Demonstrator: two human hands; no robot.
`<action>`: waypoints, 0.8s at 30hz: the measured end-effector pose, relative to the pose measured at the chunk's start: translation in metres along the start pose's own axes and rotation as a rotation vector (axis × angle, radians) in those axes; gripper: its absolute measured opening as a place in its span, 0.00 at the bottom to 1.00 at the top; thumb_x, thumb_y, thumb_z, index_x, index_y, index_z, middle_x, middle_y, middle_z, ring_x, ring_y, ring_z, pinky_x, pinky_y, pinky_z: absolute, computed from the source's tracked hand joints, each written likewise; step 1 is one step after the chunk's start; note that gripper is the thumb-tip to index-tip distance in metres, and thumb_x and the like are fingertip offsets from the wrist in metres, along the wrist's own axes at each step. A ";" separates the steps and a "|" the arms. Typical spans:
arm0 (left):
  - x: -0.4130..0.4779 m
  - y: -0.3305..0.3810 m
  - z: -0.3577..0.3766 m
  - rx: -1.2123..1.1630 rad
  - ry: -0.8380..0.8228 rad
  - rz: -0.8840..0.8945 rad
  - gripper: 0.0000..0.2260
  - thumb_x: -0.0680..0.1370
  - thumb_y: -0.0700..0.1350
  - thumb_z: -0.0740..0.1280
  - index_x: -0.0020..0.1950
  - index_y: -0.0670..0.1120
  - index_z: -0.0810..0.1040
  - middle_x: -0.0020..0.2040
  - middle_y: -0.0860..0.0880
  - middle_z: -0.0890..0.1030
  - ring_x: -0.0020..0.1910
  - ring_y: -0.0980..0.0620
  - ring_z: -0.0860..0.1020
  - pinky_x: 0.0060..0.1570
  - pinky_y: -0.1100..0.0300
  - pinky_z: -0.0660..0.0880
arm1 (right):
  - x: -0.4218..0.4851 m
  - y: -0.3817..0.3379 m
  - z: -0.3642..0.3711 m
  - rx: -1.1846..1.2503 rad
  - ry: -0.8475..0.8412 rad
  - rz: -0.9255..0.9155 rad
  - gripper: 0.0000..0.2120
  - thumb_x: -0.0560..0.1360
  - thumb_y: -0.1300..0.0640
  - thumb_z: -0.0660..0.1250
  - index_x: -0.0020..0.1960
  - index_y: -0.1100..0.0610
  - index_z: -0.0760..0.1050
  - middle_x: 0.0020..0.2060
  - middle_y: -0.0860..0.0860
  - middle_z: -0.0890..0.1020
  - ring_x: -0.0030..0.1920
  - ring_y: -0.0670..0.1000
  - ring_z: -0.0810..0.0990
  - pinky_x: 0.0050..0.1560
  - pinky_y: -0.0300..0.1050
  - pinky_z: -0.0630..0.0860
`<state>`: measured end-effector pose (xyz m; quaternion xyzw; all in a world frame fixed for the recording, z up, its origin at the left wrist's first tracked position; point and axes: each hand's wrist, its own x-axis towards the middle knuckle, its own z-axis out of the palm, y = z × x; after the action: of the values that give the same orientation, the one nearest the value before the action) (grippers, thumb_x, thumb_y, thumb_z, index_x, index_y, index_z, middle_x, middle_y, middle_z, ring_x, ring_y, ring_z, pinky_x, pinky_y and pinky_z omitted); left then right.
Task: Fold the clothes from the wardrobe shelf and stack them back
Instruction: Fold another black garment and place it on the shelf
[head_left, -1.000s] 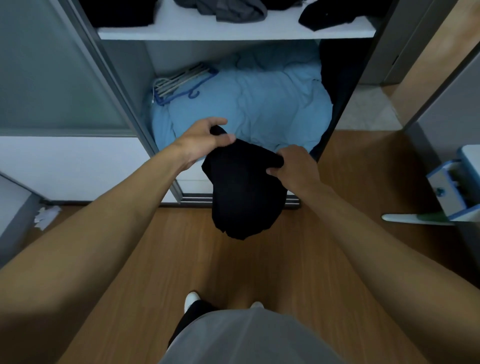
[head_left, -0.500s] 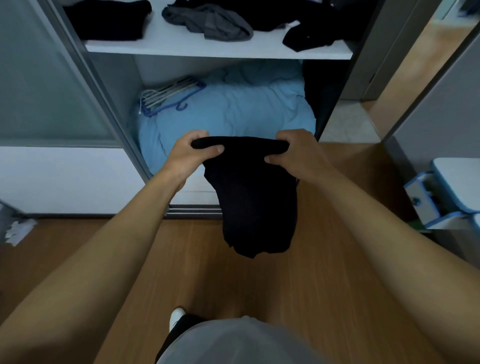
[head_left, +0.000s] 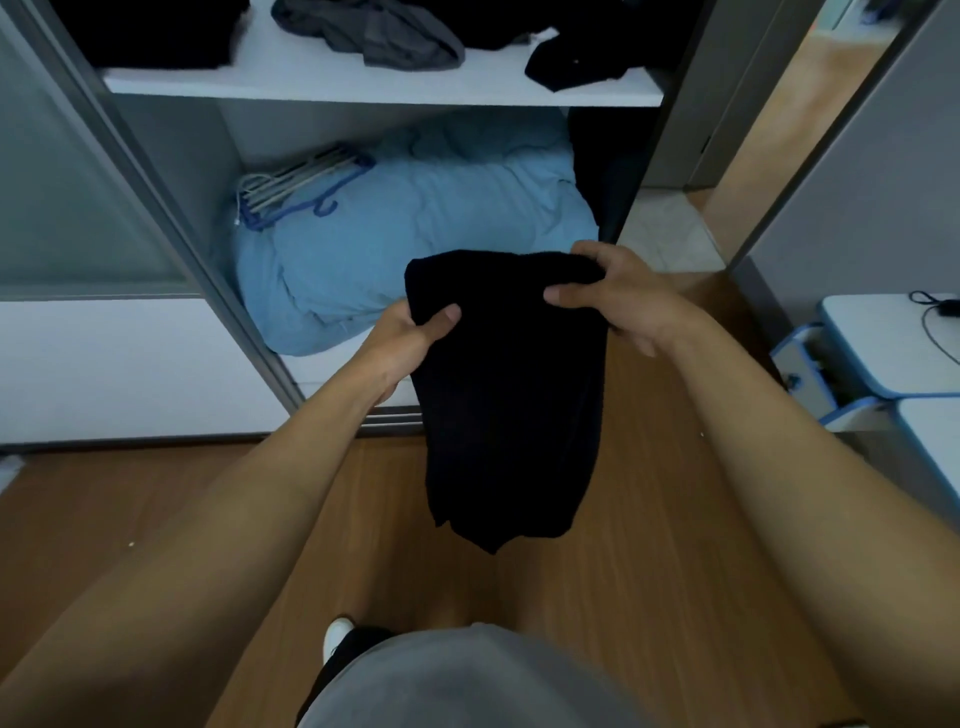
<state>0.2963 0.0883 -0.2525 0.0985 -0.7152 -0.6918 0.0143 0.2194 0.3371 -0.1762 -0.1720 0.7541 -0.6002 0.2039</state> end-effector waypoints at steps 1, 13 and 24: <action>0.000 0.005 0.004 -0.008 0.025 0.014 0.07 0.79 0.51 0.70 0.55 0.53 0.82 0.50 0.55 0.87 0.52 0.53 0.84 0.47 0.65 0.79 | 0.000 0.008 -0.001 0.154 0.092 0.027 0.08 0.72 0.62 0.76 0.48 0.55 0.81 0.44 0.49 0.87 0.48 0.51 0.86 0.47 0.40 0.81; -0.013 0.039 0.008 -0.140 0.267 0.049 0.09 0.82 0.47 0.66 0.57 0.44 0.81 0.48 0.50 0.87 0.48 0.53 0.85 0.45 0.62 0.80 | -0.029 0.118 0.083 0.384 0.040 0.277 0.32 0.70 0.38 0.74 0.69 0.52 0.76 0.62 0.47 0.82 0.65 0.50 0.79 0.69 0.53 0.71; -0.028 0.042 -0.043 -0.080 0.337 0.104 0.10 0.81 0.48 0.67 0.59 0.47 0.81 0.53 0.51 0.86 0.53 0.53 0.84 0.48 0.61 0.80 | -0.015 0.074 0.088 0.385 -0.054 0.080 0.24 0.74 0.51 0.74 0.68 0.52 0.74 0.61 0.48 0.83 0.61 0.48 0.81 0.59 0.43 0.79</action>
<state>0.3251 0.0515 -0.2063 0.1753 -0.6786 -0.6918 0.1736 0.2762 0.2877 -0.2639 -0.1156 0.6261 -0.7197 0.2769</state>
